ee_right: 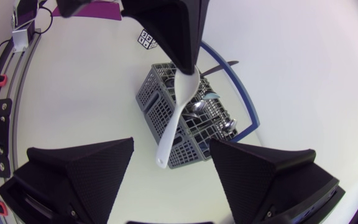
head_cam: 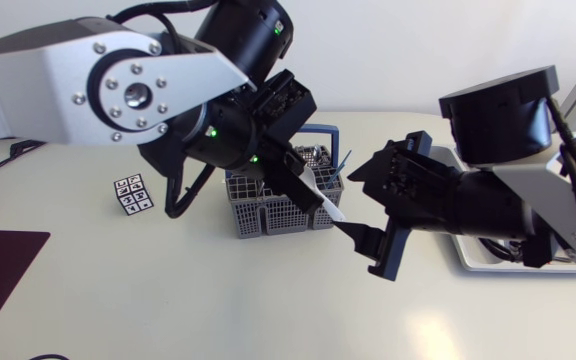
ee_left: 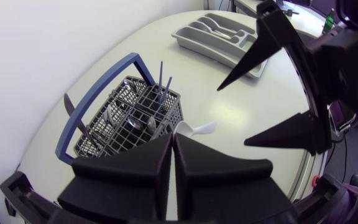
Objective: Transfer all utensils from the basket to the drawer tray.
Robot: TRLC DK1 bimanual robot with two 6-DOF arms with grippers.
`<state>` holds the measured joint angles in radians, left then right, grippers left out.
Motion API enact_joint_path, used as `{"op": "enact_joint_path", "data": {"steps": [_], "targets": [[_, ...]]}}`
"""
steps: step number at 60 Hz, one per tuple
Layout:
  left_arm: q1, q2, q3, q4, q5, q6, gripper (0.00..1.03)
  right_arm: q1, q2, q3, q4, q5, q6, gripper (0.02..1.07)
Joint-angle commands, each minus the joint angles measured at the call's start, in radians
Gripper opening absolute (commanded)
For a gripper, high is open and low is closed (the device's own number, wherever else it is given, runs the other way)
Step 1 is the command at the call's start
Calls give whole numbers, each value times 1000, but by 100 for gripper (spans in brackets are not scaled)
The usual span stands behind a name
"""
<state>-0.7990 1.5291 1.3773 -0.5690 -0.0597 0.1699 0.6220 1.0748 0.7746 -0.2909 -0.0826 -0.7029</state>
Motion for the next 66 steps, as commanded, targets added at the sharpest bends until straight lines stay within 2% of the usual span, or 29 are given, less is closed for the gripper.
{"op": "enact_joint_path", "data": {"steps": [1,5,7,17,23,26,35,45,57,66], "targets": [[18,32,60,-20,18,-73,4,39,45,-14,36,38,72,84],[18,40,65,-20,18,-95,4,45,80,-5,78,53,105,83],[18,43,68,-20,21,-107,4,48,102,2,101,61,117,77],[26,51,80,-19,32,-139,4,50,157,11,194,103,161,61],[35,57,83,-22,70,-155,4,54,178,12,242,139,171,61],[43,62,86,-28,78,-156,4,59,183,15,265,158,172,53],[67,72,97,-38,126,-168,4,59,191,20,289,170,183,40],[73,80,101,-42,152,-176,4,59,205,11,312,172,181,20],[78,80,114,-49,190,-184,4,62,203,-3,323,164,180,14],[70,77,117,-57,202,-182,4,62,198,-9,325,162,180,13]]}}
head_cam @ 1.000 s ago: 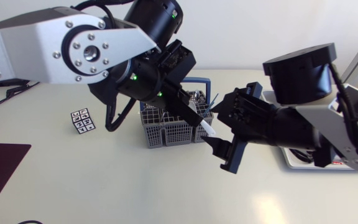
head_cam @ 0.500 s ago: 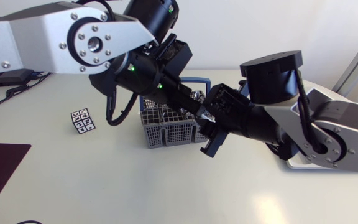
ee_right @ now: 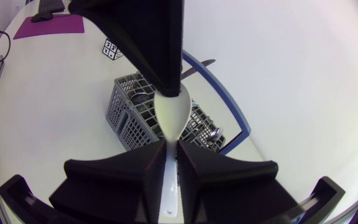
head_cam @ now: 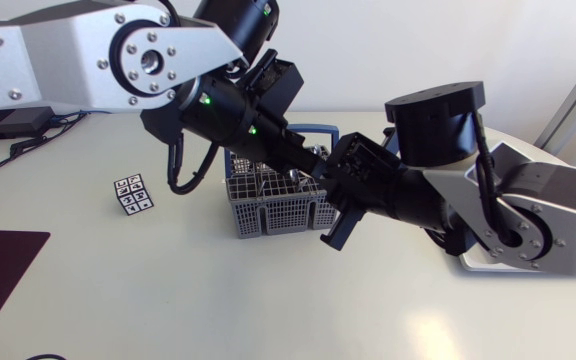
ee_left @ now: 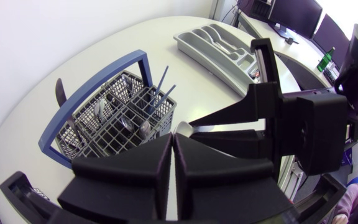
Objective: Transfer all utensils from the basket to the drawer tray.
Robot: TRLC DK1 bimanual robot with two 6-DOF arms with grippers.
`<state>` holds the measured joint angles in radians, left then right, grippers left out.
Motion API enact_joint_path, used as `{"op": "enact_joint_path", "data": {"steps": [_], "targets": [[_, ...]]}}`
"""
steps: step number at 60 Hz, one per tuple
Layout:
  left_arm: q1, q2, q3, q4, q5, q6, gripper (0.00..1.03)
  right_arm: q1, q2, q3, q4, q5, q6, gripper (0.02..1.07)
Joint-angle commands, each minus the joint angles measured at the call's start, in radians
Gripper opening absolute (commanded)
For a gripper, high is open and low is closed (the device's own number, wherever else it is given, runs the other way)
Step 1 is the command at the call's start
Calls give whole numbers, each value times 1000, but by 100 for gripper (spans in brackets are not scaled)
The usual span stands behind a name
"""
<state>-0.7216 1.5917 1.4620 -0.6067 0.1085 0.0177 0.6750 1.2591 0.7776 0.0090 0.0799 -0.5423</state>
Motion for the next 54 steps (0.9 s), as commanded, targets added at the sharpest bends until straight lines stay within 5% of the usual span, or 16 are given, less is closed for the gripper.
{"op": "enact_joint_path", "data": {"steps": [1,9,25,41,54], "targets": [[-7,13,32,-19,34,-30,5,9,14,-12,25,-2,21,13],[-7,2,37,-19,37,-30,24,8,10,-24,22,-15,21,13],[48,-6,164,-5,65,-59,99,-2,-21,-44,-23,-91,19,13],[103,-29,216,24,46,-55,99,-170,-99,-78,-155,-292,-70,13],[88,-22,141,15,-96,42,99,-454,-125,-57,-423,-520,-358,13]]}}
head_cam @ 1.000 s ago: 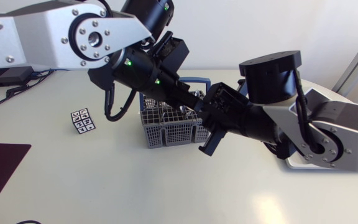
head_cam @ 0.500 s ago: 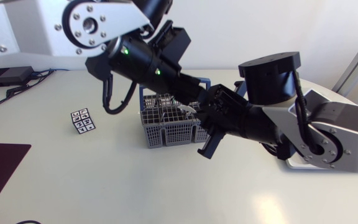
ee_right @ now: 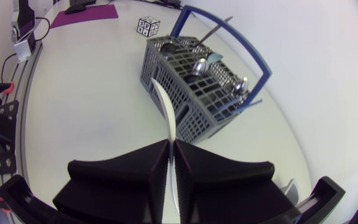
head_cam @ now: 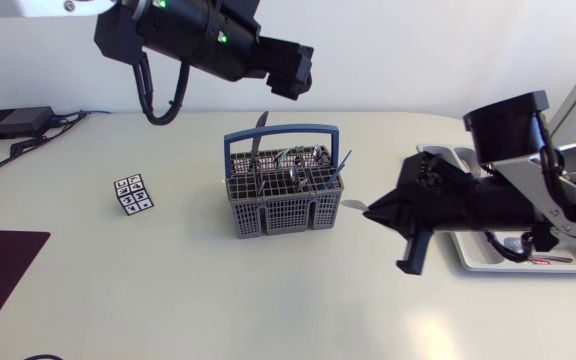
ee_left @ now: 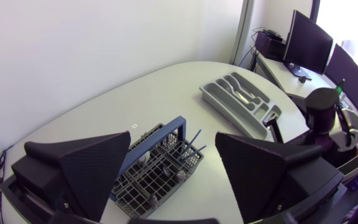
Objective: Transfer all utensils from the basket to the drawer tray.
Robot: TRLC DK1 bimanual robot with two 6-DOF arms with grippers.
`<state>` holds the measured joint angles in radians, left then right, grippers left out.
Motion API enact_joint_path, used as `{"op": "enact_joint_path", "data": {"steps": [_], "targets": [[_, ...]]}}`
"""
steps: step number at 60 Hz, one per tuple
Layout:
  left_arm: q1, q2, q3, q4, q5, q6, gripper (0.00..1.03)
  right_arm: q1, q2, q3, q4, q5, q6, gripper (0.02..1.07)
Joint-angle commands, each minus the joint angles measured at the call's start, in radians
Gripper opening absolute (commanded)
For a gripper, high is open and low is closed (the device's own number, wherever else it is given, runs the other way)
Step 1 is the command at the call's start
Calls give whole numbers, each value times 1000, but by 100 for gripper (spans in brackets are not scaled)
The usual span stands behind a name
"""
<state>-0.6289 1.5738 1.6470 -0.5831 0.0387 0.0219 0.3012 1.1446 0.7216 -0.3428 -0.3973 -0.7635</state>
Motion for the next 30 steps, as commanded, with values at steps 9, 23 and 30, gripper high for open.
{"op": "enact_joint_path", "data": {"steps": [9,23,30], "targets": [[-18,-18,-119,-7,-89,85,99,-332,38,42,-272,-137,-451,13],[-22,-34,-222,-1,-115,122,99,-715,285,220,-538,-160,-921,13],[-37,-37,-265,12,-146,139,99,-843,419,322,-608,-126,-1070,13]]}}
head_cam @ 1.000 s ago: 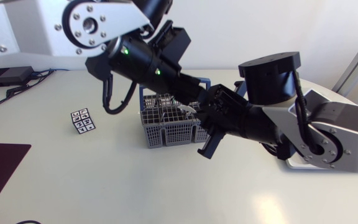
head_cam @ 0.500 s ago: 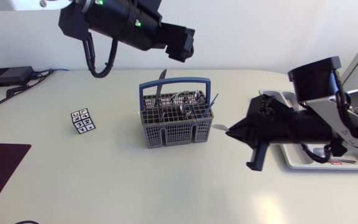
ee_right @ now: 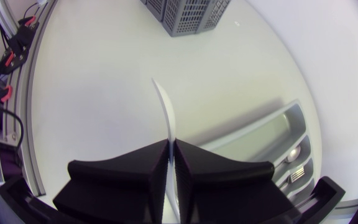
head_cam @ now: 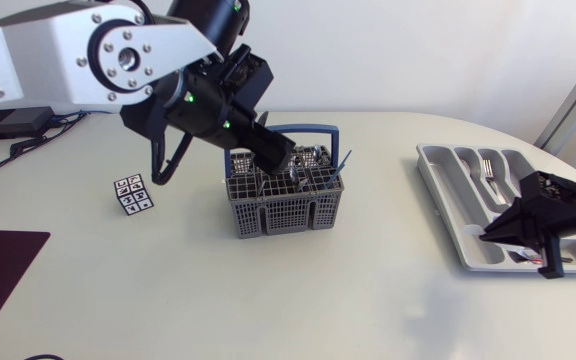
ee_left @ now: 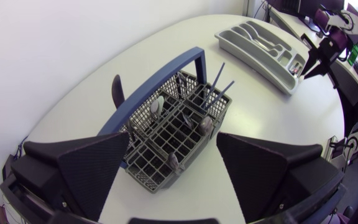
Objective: Transfer all utensils from the basket to the drawer tray.
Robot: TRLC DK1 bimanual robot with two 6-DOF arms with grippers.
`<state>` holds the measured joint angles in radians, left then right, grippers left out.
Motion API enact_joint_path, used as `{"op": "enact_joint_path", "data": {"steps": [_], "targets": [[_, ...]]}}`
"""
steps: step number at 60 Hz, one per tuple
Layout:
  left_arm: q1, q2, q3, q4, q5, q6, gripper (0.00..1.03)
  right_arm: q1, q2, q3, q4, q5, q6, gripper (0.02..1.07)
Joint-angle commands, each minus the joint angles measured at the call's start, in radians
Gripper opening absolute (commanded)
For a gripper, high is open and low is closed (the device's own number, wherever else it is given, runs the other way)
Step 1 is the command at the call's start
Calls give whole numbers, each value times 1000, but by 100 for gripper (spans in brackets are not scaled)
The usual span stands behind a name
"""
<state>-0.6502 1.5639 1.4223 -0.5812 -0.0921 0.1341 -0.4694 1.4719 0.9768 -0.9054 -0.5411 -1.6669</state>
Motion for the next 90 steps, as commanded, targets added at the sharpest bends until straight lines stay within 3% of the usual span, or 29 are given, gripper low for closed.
{"op": "enact_joint_path", "data": {"steps": [1,18,31,45,47,50,57,60,70,80,90], "targets": [[-17,-27,-45,11,-15,27,99,-86,114,82,-49,29,-182,13],[-23,-30,-111,21,-20,30,99,-241,337,249,-58,168,-355,13],[-26,-33,-132,21,-37,33,99,-281,446,355,-52,248,-383,13],[-31,-27,-137,21,-57,35,99,-276,479,338,31,305,-392,14],[-31,-27,-138,21,-58,35,99,-273,481,332,45,309,-389,20],[-31,-27,-140,21,-63,35,99,-272,481,329,51,309,-383,38],[-29,-27,-140,21,-69,35,99,-261,452,327,51,308,-330,88],[-29,-25,-138,21,-77,35,98,-255,432,327,45,305,-304,97],[-62,-13,-145,29,-149,27,87,-224,338,280,33,263,-229,101],[-106,38,-131,50,-247,27,87,-146,214,145,97,245,-113,102],[-112,99,-66,17,-278,18,74,-46,119,46,122,248,49,102]]}}
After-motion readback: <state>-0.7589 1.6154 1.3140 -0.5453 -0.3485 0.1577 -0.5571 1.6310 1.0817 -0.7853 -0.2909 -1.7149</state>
